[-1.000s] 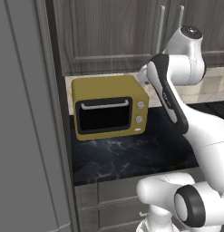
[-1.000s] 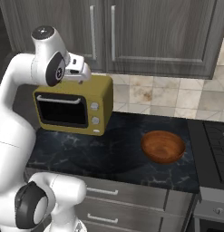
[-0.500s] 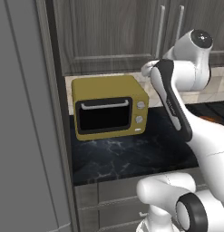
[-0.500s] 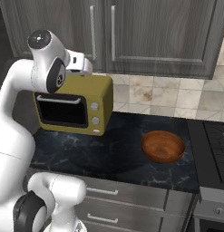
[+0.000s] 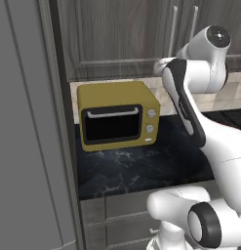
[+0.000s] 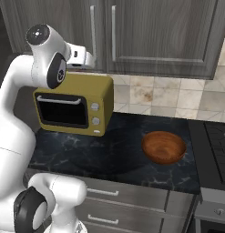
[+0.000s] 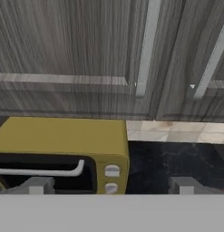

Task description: Open the cabinet and move the ladle to the pot. Then close the cabinet.

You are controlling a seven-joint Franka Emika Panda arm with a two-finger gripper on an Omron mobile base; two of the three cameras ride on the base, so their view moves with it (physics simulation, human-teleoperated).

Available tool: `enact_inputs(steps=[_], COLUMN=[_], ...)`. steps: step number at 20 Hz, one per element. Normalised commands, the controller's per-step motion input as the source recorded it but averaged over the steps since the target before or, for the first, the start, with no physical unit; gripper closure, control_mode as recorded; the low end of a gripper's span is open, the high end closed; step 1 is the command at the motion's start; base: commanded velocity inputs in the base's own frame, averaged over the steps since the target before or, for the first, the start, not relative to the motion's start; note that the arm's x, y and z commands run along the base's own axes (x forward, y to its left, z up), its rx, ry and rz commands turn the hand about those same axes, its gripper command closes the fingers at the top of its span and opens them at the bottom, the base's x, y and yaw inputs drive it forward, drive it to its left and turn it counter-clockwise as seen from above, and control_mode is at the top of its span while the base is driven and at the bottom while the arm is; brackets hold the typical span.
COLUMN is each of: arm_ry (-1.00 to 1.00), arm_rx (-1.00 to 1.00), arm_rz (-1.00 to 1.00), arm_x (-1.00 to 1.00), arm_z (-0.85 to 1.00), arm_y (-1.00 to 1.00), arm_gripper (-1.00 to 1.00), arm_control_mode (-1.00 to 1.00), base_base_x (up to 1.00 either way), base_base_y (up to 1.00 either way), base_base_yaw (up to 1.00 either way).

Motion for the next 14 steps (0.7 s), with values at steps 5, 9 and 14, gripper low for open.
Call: enact_inputs(steps=[5,9,14], arm_ry=[0.00,0.00,0.00], arm_rx=[0.00,0.00,0.00], arm_rz=[-0.03,-0.03,-0.02], arm_x=[0.19,0.28,0.41], arm_z=[0.20,0.01,0.00], arm_y=[-0.14,-0.16,-0.10], arm_gripper=[-1.00,-1.00,-1.00], arm_control_mode=[-1.00,-1.00,-1.00], base_base_x=[0.00,0.00,0.00], base_base_y=[0.00,0.00,0.00], base_base_yaw=[0.00,0.00,0.00])
